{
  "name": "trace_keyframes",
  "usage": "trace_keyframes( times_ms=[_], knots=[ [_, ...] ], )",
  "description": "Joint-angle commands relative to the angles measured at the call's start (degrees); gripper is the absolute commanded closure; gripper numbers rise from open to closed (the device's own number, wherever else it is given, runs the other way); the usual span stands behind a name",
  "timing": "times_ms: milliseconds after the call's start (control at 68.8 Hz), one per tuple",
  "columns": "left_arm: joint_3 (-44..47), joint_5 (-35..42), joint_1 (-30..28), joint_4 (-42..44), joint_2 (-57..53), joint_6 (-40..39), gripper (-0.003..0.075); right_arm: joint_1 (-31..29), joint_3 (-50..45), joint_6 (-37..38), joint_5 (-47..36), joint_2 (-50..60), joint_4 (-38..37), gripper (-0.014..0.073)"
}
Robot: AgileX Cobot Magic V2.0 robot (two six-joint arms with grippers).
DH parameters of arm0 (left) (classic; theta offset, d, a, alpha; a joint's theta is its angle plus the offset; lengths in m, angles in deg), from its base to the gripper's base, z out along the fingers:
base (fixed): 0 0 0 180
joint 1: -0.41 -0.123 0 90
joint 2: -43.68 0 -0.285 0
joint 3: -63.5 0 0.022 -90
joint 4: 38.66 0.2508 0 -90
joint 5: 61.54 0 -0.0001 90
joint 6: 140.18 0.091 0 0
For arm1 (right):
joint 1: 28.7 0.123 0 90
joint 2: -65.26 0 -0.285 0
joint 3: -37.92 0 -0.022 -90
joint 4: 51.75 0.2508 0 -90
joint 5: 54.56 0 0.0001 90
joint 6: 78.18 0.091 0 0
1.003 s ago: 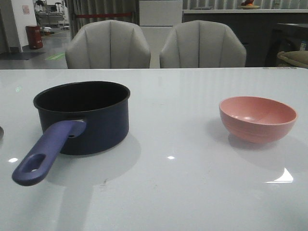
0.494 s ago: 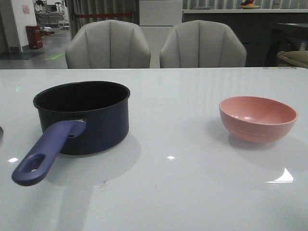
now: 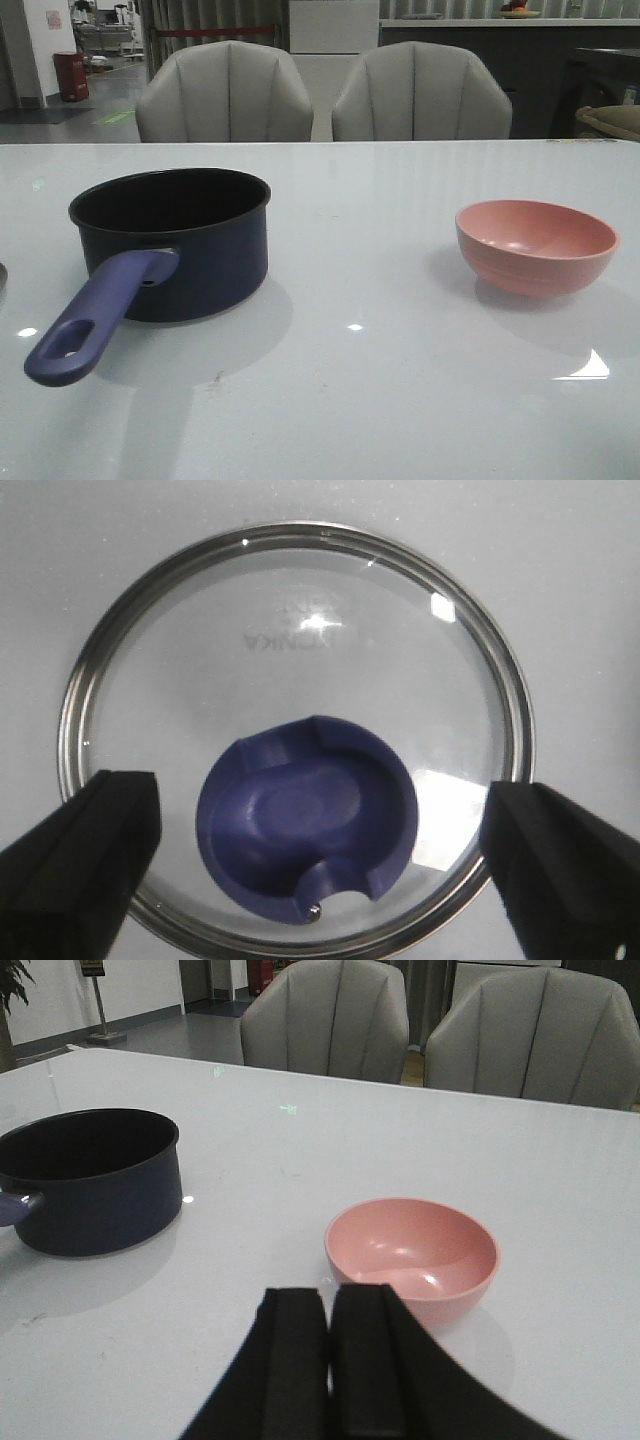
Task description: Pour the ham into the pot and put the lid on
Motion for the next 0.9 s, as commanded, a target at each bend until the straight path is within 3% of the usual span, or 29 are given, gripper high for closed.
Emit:
trace_keyframes(
  times_ms=[0,436,523,712,887],
  knots=[
    [-1.8,0.2,-0.1,-0.2,-1.4,-0.6,0.0042,0.1,1.6,-0.6,-4.0,-0.6,0.5,0.0432],
    [-1.8,0.7,-0.1,0.3,3.0,-0.6,0.0056,0.1,1.6,-0.6,-4.0,-0.6,0.5,0.0432],
    [-1.8,1.7,-0.1,0.3,3.1,-0.6,0.0137,0.1,1.6,-0.6,-4.0,-0.6,0.5,0.0432],
    [-1.8,2.3,-0.1,0.3,3.1,-0.6,0.0411,0.1,1.6,-0.6,-4.0,-0.6,0.5,0.0432],
    [-1.8,2.3,-0.1,0.3,3.1,-0.6,0.0523,0.1,1.6,-0.6,-4.0,-0.6,0.5,0.0432]
  ],
)
